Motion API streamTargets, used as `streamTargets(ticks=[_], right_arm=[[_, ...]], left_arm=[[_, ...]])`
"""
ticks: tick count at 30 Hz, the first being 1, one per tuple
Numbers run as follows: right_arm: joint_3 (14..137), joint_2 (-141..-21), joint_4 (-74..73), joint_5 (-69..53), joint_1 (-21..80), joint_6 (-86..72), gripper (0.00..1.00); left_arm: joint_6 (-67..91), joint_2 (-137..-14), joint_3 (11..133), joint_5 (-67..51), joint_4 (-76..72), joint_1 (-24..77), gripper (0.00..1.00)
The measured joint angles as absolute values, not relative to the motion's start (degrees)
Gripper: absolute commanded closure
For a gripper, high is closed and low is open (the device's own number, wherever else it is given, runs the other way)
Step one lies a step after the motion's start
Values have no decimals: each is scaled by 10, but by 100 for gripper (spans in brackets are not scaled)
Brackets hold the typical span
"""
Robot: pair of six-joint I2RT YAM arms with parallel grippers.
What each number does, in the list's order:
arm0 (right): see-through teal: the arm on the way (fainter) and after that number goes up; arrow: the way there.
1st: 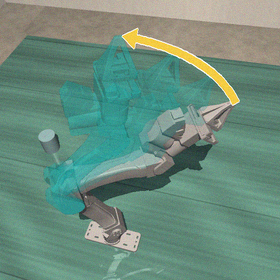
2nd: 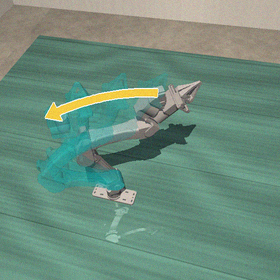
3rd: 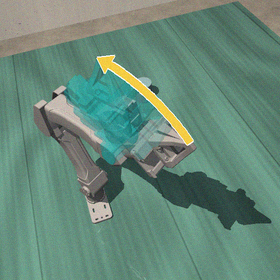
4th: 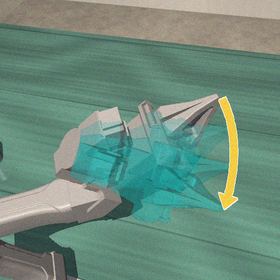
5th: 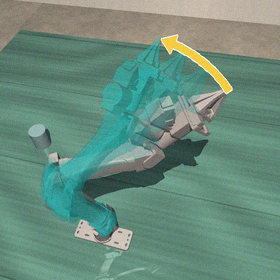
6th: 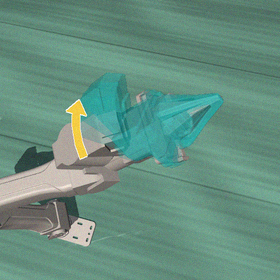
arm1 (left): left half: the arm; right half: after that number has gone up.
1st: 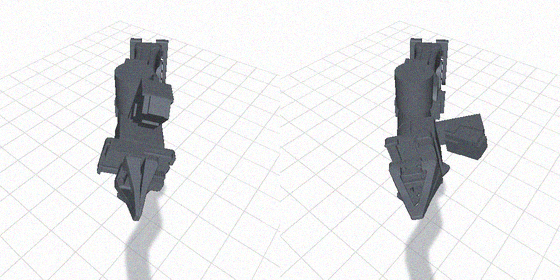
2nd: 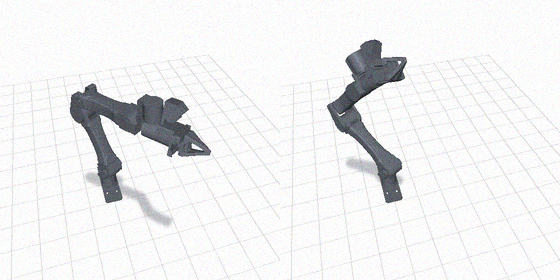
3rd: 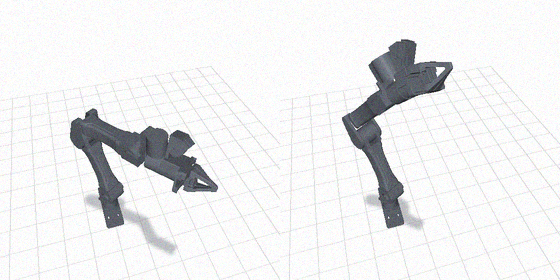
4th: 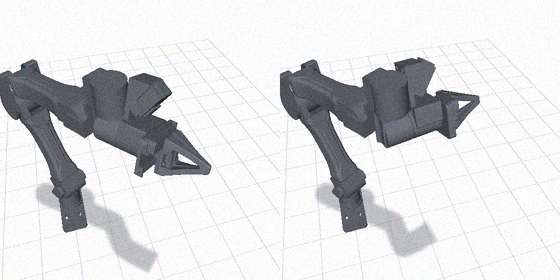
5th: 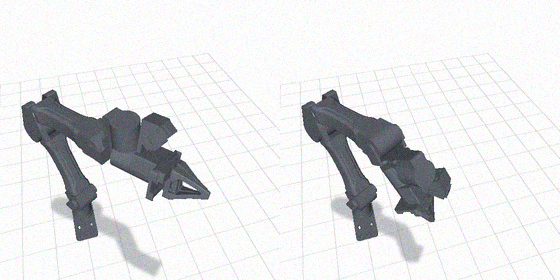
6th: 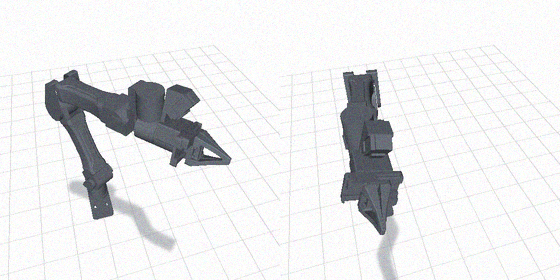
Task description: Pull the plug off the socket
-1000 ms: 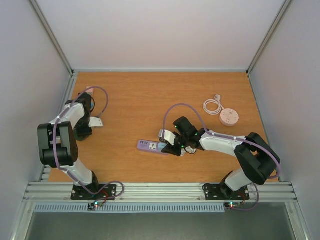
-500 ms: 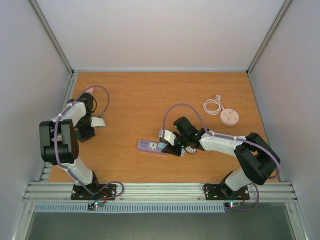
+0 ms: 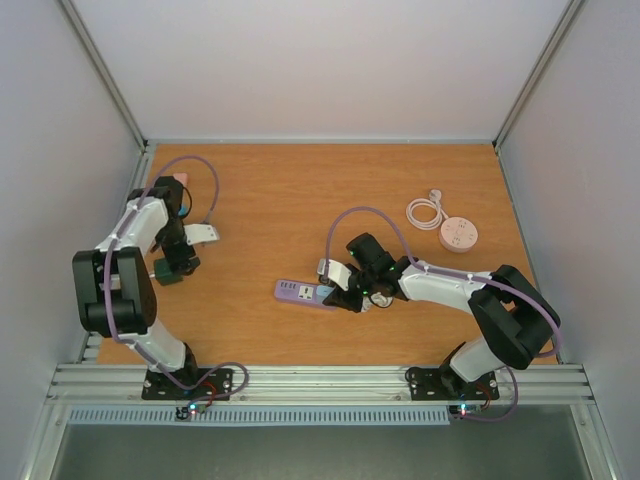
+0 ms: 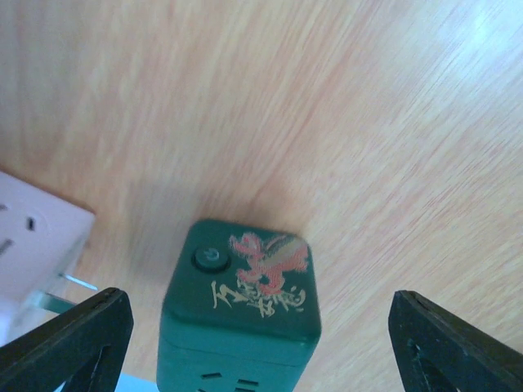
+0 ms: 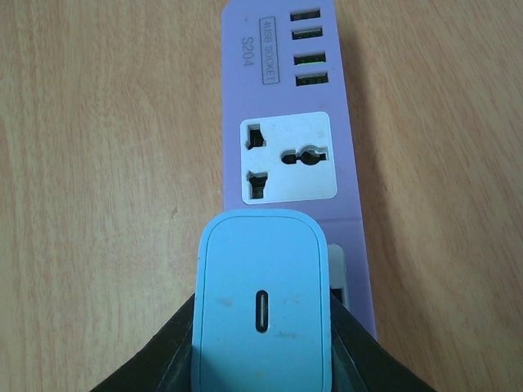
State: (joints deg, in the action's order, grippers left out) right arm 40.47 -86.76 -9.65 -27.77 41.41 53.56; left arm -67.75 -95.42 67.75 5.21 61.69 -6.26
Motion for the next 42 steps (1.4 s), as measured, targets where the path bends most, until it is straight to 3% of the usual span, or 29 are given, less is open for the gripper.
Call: streamTargets(ticks=[7, 10, 22, 32, 42], right_arm=[[412, -868, -110, -270, 413, 529, 40], [416, -868, -114, -269, 413, 525, 32], [430, -842, -129, -279, 394, 528, 20], [368, -794, -115, -310, 349, 543, 17], [309, -789, -47, -326, 347, 552, 16]], left_arm=[[-691, -901, 676, -26, 619, -46, 12], [-694, -890, 675, -61, 619, -40, 11], [-715, -827, 652, -252, 600, 10, 11], [-694, -798, 613, -385, 527, 150, 15], [-632, -798, 540, -422, 393, 260, 27]])
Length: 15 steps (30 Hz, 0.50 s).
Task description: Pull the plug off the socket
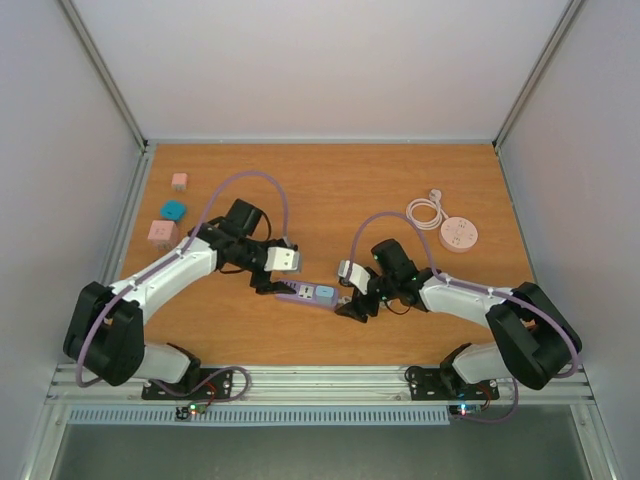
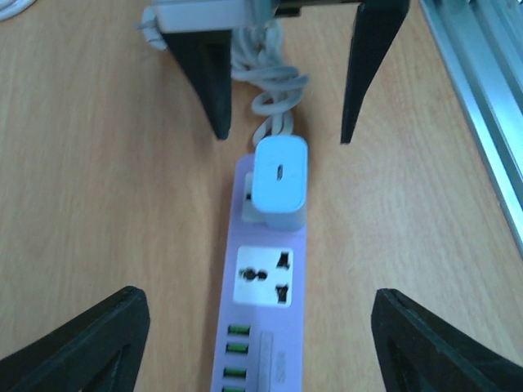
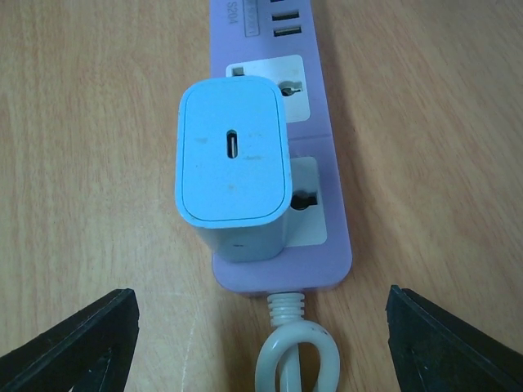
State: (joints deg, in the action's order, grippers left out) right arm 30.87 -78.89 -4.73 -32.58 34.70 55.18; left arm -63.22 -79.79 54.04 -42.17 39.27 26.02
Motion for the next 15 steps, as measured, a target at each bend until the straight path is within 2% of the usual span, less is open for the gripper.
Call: streamTargets(ticks=[15], right_arm=[[298, -834, 13, -328, 347, 597, 23]], left_arm=[[-565, -821, 486, -424, 236, 357, 41]])
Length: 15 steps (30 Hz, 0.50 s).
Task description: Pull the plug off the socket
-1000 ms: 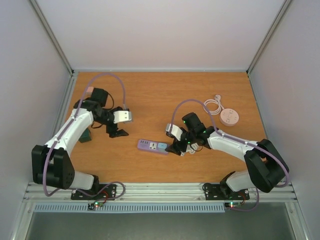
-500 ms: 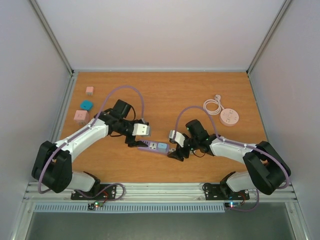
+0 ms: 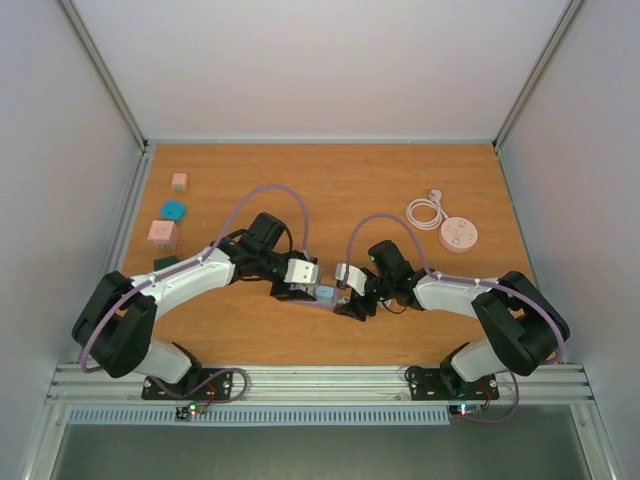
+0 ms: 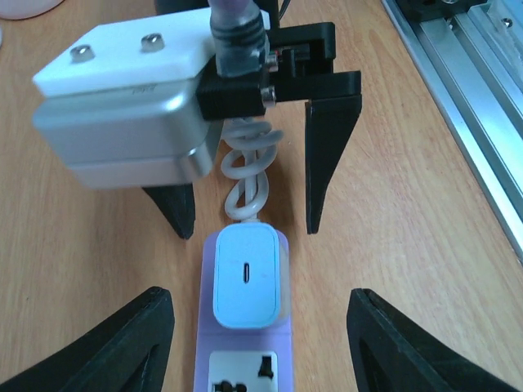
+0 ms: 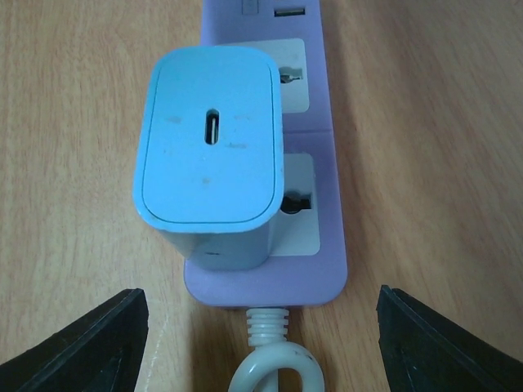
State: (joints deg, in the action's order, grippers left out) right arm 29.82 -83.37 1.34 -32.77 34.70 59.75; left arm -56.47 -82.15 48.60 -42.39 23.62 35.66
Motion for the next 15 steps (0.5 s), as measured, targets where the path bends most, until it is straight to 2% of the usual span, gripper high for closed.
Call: streamTargets(ticks=[9, 15], right_arm=[[298, -856, 20, -321, 347, 605, 26], [300, -862, 21, -316, 347, 605, 28]], left_arm=[[-545, -866, 478, -416, 181, 381, 41], [-541, -888, 476, -401, 157, 384, 48]])
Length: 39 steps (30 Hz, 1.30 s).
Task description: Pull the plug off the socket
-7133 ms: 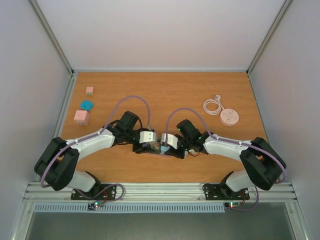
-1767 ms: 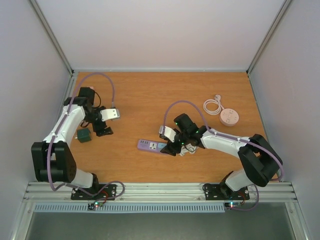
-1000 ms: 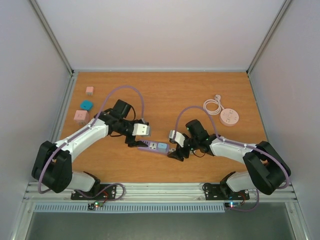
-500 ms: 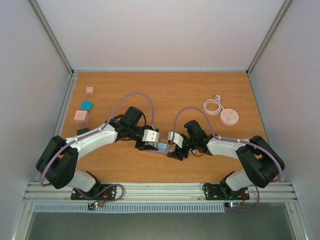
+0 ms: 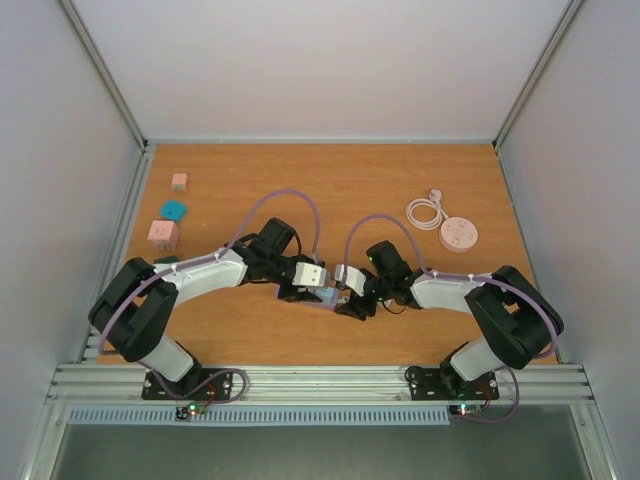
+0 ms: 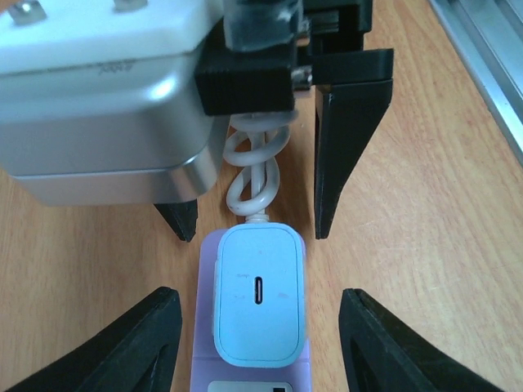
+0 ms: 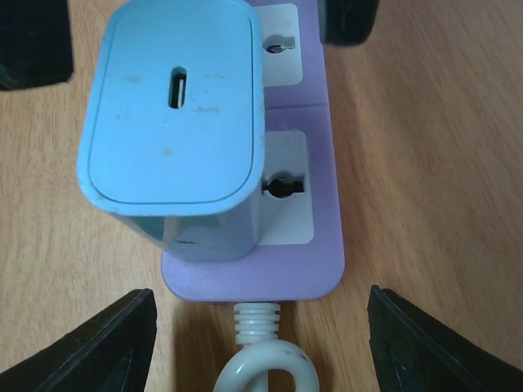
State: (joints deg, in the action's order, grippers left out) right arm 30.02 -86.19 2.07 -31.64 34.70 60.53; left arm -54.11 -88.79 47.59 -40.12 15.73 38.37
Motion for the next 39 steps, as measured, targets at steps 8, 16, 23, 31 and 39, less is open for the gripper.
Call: streamTargets(ticks=[8, 16, 23, 31, 39], right_arm=[[304, -863, 21, -315, 347, 605, 26], [308, -857, 20, -316, 347, 601, 24], [335, -853, 6, -322, 347, 588, 21], [369, -850, 11, -354, 358, 550, 20], [388, -868, 51, -381, 376, 486, 18]], left_arm=[[-529, -901, 470, -389, 137, 389, 68], [-533, -899, 470, -385, 143, 390, 80], [-547, -880, 464, -376, 174, 380, 80], [-550, -861, 454, -377, 201, 335, 80], [-562, -848, 443, -380, 211, 317, 80]])
